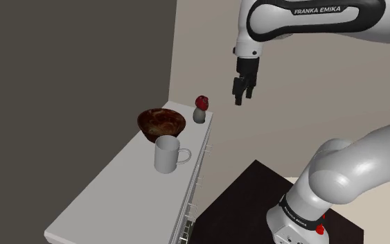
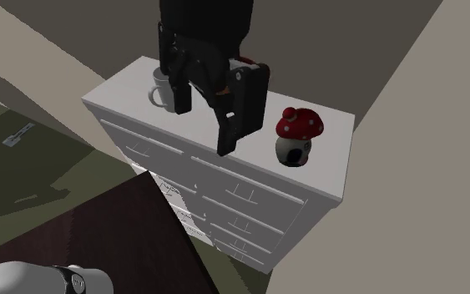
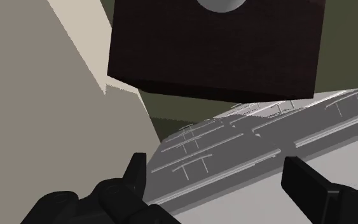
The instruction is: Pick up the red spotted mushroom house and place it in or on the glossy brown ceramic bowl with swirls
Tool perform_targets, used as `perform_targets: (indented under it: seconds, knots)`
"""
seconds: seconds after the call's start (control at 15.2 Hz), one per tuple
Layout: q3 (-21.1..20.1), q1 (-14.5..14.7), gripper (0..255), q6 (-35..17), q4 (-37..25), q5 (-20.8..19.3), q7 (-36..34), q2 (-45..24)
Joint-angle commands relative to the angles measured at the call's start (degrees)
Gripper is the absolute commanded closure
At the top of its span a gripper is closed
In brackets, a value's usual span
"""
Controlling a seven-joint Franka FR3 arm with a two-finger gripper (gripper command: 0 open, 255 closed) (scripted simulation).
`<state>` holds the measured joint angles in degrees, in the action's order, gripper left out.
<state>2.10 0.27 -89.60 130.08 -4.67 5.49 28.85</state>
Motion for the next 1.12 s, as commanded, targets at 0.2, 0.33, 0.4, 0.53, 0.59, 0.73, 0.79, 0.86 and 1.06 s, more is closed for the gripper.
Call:
perform_targets:
  seconds: [0.2, 0.33, 0.4, 0.53, 0.59, 0.73, 0.79, 0.86, 1.06]
  knots:
    - [0.5, -0.1, 0, -4.1, -8.0, 0.9, -0.5, -12.4]
    - [0.6, -0.1, 0, -5.1, -11.5, 1.3, -0.6, -17.1]
    - [0.7, -0.2, 0, -5.4, -13.4, 1.5, -0.7, -19.4]
    - [0.9, -0.2, 0, -5.9, -17.5, 1.9, -0.8, -24.1]
    - [0.9, -0.3, 0, -6.0, -19.6, 2.2, -0.8, -26.4]
    - [1.1, -0.4, 0, -6.0, -24.2, 2.6, -0.9, -31.2]
    - [1.1, -0.5, 0, -5.9, -26.6, 2.9, -0.9, -33.5]
    - [1.2, -0.6, 0, -5.7, -29.2, 3.2, -0.9, -36.0]
    - [1.2, -0.6, 0, -7.1, -28.9, 3.3, -0.9, -37.1]
